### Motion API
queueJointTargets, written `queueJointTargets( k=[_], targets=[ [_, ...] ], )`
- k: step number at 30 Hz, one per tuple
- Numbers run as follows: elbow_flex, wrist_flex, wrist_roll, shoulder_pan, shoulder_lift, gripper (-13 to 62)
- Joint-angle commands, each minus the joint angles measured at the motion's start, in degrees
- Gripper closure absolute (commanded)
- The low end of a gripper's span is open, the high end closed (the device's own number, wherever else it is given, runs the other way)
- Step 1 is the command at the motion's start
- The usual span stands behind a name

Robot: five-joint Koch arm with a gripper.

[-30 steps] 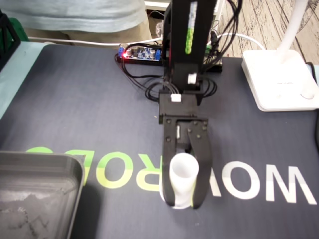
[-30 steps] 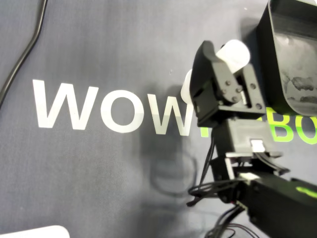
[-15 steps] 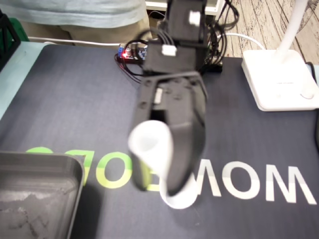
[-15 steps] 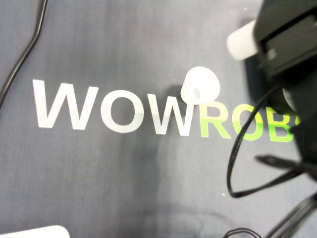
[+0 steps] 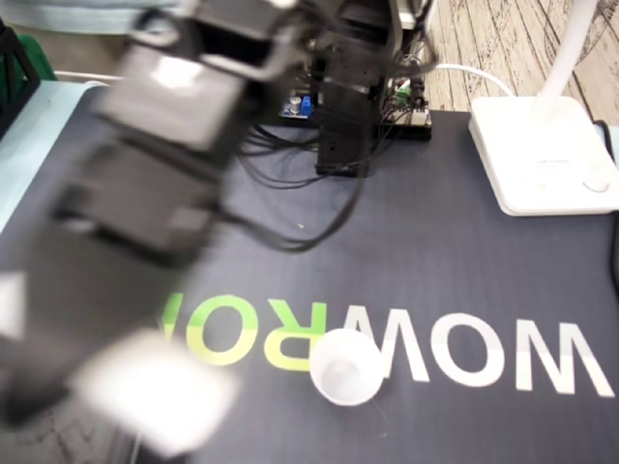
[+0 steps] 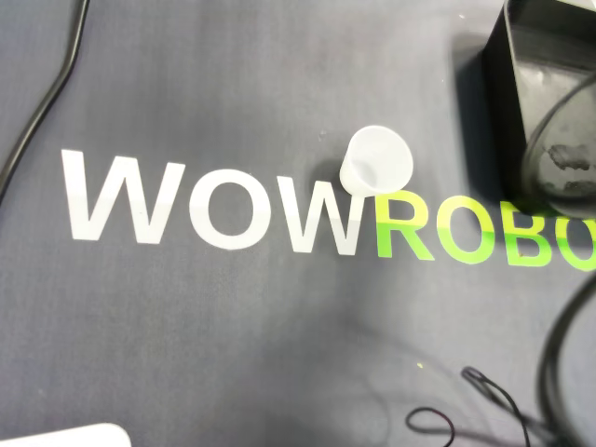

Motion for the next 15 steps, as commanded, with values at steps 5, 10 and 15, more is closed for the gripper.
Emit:
queueJointTargets(
  k=[5,10,15],
  targets=[
    [-12.04,-1.32,18.11,5.45,-8.53,46.0],
    [-17.40,-1.49,31.46,8.88,-15.12,46.0],
    [-21.01,-4.66,47.46,10.72,-21.01,46.0]
  ],
)
